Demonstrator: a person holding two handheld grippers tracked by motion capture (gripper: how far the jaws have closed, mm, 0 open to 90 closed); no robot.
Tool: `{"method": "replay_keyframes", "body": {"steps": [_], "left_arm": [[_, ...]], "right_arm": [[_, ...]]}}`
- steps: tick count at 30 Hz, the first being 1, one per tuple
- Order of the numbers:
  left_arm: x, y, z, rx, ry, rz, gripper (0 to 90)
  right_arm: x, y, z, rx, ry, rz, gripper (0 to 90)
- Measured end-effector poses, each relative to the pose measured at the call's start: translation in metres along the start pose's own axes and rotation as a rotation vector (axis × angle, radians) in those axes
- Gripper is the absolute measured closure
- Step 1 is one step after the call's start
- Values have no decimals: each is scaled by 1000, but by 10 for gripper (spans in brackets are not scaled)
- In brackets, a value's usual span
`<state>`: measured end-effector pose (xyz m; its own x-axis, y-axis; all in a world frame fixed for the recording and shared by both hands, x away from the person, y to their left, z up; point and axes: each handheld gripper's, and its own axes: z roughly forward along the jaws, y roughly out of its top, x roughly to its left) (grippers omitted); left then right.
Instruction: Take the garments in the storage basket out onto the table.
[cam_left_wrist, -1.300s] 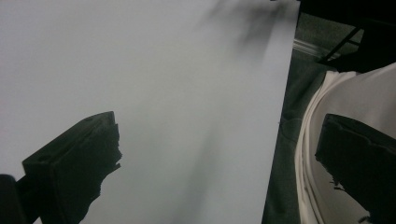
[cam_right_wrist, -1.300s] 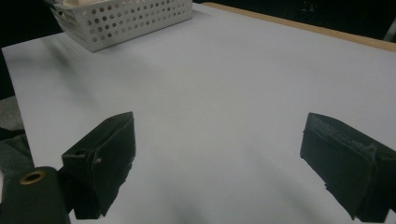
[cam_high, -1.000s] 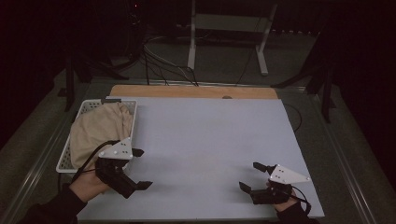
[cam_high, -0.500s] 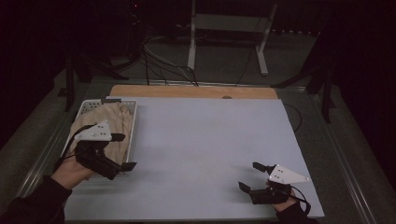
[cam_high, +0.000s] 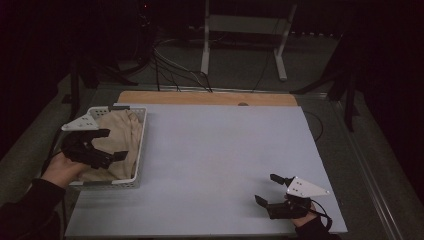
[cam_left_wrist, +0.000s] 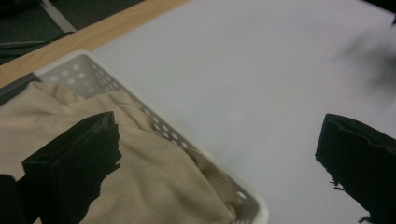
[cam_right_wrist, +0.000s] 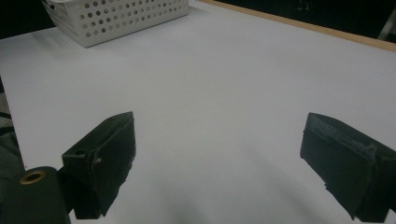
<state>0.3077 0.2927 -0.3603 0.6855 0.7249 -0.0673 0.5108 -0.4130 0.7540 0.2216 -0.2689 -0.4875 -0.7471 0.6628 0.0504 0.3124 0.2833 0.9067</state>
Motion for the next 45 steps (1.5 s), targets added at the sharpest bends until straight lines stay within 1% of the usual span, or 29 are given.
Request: {"method": "replay_keyframes", "body": {"steps": [2,3,5,6,8,10,11,13,14,16,17,21,22,24,25,26,27,28,30,31,32,33,35,36,37,38,39,41,45], "left_arm": [[8,-2,2,-4,22,-27,2],[11,-3,3,7,51,-39,2],[18,-6,7,11,66,-59,2],[21,-8,9,14,82,-69,2],[29,-13,13,17,99,-105,2],[34,-17,18,27,108,-126,2],[37,-19,21,36,128,-144,2],[43,-24,26,47,123,-174,1],[45,-26,29,56,141,-195,1],[50,-30,34,57,139,-221,1],[52,-32,37,63,159,-233,1],[59,-38,46,93,192,-252,1],[61,-40,49,108,210,-256,1],[64,-44,53,127,218,-260,0],[65,-45,56,131,241,-262,0],[66,-47,58,135,239,-264,0],[68,-48,60,146,255,-262,0],[69,-50,63,150,258,-262,0],[70,-53,69,175,293,-234,0],[71,-54,72,192,287,-235,0],[72,-56,75,203,307,-229,0],[73,-56,77,209,306,-232,0],[75,-56,79,216,325,-235,0],[76,-57,81,225,328,-233,0],[76,-57,82,225,335,-228,0],[77,-58,84,229,334,-222,0],[78,-59,86,235,336,-223,0],[78,-60,90,233,342,-225,0],[82,-61,93,233,320,-235,0]], "right_arm": [[0,0,0,-1,-1,2,102],[0,0,0,-3,-1,5,102],[-1,0,0,-2,0,8,102],[-1,0,0,-1,2,9,102],[0,0,0,2,5,8,102],[0,-1,1,3,8,8,102],[0,-1,1,3,9,8,102],[0,-1,1,4,13,10,102],[0,-1,1,4,15,10,102],[0,-1,2,9,17,7,102],[0,-1,2,10,19,7,102],[0,-1,2,12,17,7,102],[0,-1,2,12,18,7,102],[0,-1,2,13,17,7,102],[0,-2,2,13,18,7,102],[0,-2,2,13,19,7,102],[0,-2,2,13,20,6,102],[0,-2,2,15,20,6,102],[0,-2,3,16,21,6,102],[0,-2,2,15,20,5,102],[0,-2,2,15,20,6,102],[0,-2,2,16,20,6,102],[0,-2,3,16,21,6,103],[0,-2,3,16,21,6,102],[0,-2,3,17,22,6,102],[0,-2,3,17,22,5,102],[0,-2,3,16,24,5,103],[1,-2,3,17,25,5,102],[1,-2,3,13,28,9,103]]}}
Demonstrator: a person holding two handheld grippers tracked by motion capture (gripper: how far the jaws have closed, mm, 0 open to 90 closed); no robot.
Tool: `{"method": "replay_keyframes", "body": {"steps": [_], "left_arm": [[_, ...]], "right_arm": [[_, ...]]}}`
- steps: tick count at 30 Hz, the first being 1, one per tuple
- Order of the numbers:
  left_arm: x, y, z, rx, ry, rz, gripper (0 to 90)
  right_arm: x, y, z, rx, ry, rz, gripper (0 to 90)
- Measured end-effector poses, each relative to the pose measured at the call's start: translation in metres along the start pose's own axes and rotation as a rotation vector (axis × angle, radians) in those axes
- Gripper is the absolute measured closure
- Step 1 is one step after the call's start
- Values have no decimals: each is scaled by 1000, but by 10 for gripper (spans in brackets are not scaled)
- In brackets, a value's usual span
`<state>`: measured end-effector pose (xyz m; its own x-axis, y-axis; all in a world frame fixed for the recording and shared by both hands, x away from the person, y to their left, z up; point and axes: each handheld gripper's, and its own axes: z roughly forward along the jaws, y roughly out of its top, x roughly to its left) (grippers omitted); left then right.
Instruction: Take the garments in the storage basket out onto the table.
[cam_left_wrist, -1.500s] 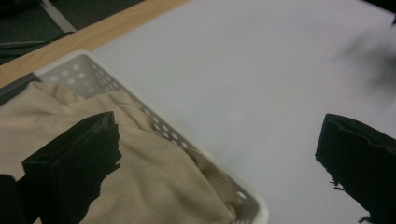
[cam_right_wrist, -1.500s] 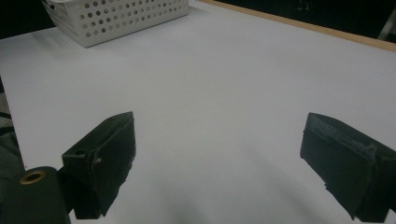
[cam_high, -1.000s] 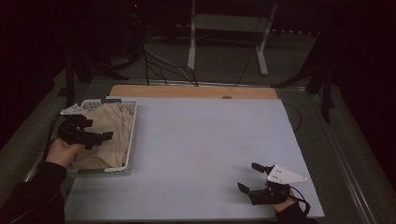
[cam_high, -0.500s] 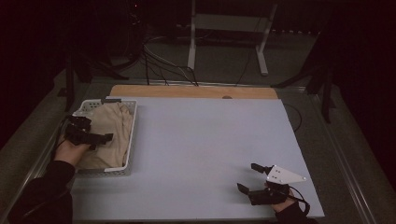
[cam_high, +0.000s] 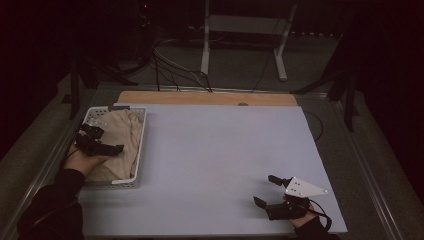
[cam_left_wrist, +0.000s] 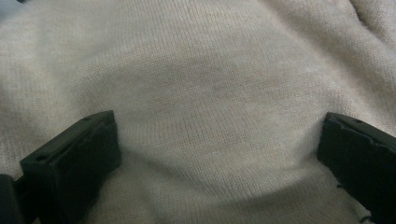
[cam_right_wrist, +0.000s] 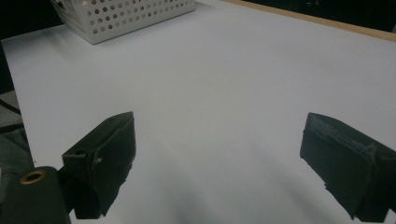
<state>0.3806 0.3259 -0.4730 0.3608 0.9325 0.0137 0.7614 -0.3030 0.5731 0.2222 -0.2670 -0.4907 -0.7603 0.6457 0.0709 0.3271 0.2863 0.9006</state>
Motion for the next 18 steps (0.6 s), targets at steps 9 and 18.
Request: {"method": "replay_keyframes", "body": {"steps": [9,18], "left_arm": [[-5,4,9,43,3,-24,0],[-17,10,5,94,62,11,134]], "right_arm": [[0,0,-1,-8,7,2,104],[0,0,-1,-6,5,3,104]]}}
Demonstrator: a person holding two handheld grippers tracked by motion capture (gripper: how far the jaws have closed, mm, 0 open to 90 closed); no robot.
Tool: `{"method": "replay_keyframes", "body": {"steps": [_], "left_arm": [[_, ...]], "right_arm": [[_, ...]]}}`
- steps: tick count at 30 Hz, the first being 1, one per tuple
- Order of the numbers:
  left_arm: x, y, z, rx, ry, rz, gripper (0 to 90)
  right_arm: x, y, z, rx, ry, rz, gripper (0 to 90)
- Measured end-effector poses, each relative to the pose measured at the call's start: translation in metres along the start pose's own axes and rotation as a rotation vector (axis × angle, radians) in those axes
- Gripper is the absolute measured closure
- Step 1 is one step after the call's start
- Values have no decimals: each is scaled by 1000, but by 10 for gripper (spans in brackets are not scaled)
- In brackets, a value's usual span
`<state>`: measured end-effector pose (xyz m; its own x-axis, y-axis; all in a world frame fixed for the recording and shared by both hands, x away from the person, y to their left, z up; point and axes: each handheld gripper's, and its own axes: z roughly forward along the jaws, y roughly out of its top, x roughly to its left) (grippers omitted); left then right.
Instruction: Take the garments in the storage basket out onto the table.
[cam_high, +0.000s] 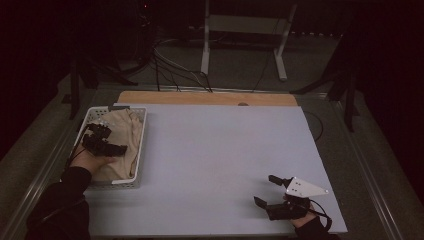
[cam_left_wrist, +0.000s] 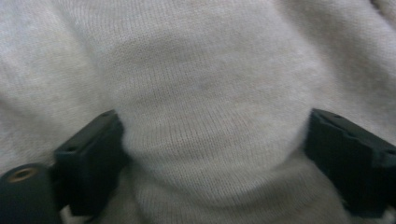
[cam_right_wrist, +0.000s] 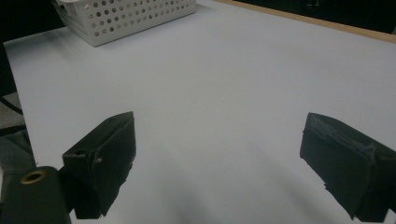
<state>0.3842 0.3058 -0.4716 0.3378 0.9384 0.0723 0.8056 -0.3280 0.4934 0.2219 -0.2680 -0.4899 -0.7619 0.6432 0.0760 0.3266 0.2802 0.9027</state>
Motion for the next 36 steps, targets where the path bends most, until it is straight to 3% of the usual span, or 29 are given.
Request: {"method": "replay_keyframes", "body": {"steps": [3,4,6,10,12,20,24,28,30,31,34,36], "left_arm": [[0,-1,-6,-5,-5,11,264],[0,-1,-10,-10,0,16,341],[0,-2,-17,-17,15,33,587],[4,-5,-20,-48,-4,5,686],[7,-7,-25,-88,-14,-15,727],[6,-16,-37,-209,-9,-25,768],[11,-16,-46,-260,-54,-47,780],[15,-19,-61,-350,-110,-57,780],[18,-21,-64,-372,-139,-67,780],[18,-21,-64,-372,-139,-67,780],[21,-23,-76,-437,-160,-84,780],[22,-23,-78,-447,-177,-87,780]], "right_arm": [[0,0,0,2,1,1,104],[0,0,0,3,1,2,104],[0,0,1,4,0,2,104],[0,0,1,6,-1,5,105],[-1,0,1,7,-3,7,106],[-3,0,-1,-1,-9,21,106],[-3,0,-1,-5,-12,22,106],[-4,0,-2,-8,-15,31,106],[-4,0,-2,-9,-16,32,106],[-4,0,-2,-9,-16,32,106],[-4,0,-2,-15,-17,31,106],[-4,0,-3,-17,-17,31,106]]}}
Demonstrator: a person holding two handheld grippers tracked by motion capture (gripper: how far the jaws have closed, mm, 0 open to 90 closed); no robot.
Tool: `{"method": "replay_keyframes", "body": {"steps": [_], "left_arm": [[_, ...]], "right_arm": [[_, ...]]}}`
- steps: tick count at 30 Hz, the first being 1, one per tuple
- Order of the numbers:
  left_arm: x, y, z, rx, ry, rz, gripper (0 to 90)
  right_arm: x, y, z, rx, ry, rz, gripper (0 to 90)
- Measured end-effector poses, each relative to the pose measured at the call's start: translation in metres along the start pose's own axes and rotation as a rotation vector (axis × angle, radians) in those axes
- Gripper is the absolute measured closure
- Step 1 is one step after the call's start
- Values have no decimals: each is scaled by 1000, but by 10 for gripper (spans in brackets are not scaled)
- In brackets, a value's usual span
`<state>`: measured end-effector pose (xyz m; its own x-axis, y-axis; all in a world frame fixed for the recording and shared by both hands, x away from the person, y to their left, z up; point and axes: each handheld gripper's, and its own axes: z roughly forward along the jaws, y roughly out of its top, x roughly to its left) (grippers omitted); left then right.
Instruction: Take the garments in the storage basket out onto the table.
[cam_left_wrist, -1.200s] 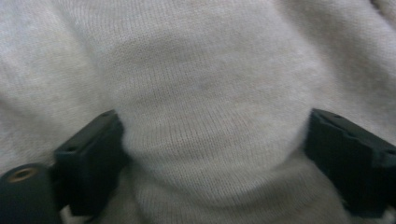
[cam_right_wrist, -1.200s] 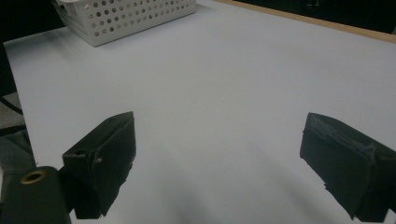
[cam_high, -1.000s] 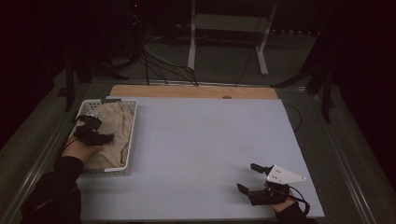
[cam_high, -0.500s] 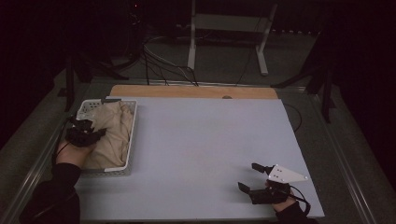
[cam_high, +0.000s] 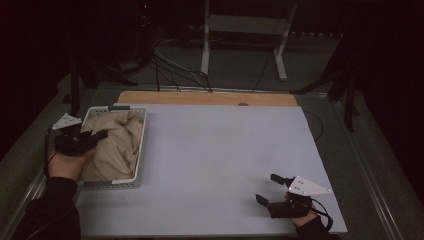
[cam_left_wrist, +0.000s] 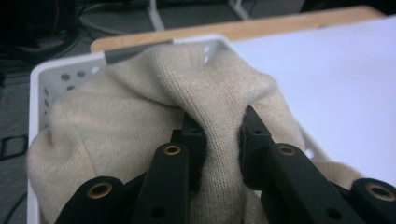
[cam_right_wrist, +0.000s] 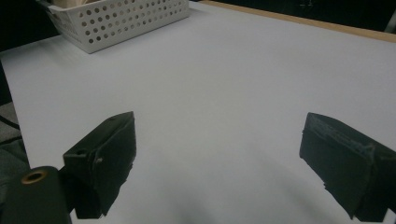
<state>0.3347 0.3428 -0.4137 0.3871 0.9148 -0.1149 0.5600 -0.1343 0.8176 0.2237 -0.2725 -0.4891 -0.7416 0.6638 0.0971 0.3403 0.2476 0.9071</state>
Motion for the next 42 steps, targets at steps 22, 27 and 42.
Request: {"method": "replay_keyframes", "body": {"steps": [22,27,42], "left_arm": [[-8,55,-65,-311,-16,30,782],[-11,69,-81,-377,-32,34,783],[-11,105,-130,-522,-65,32,784]], "right_arm": [[-1,1,-1,-19,1,9,107],[-1,1,-2,-20,-1,12,107],[-2,2,-3,-32,2,18,107]]}}
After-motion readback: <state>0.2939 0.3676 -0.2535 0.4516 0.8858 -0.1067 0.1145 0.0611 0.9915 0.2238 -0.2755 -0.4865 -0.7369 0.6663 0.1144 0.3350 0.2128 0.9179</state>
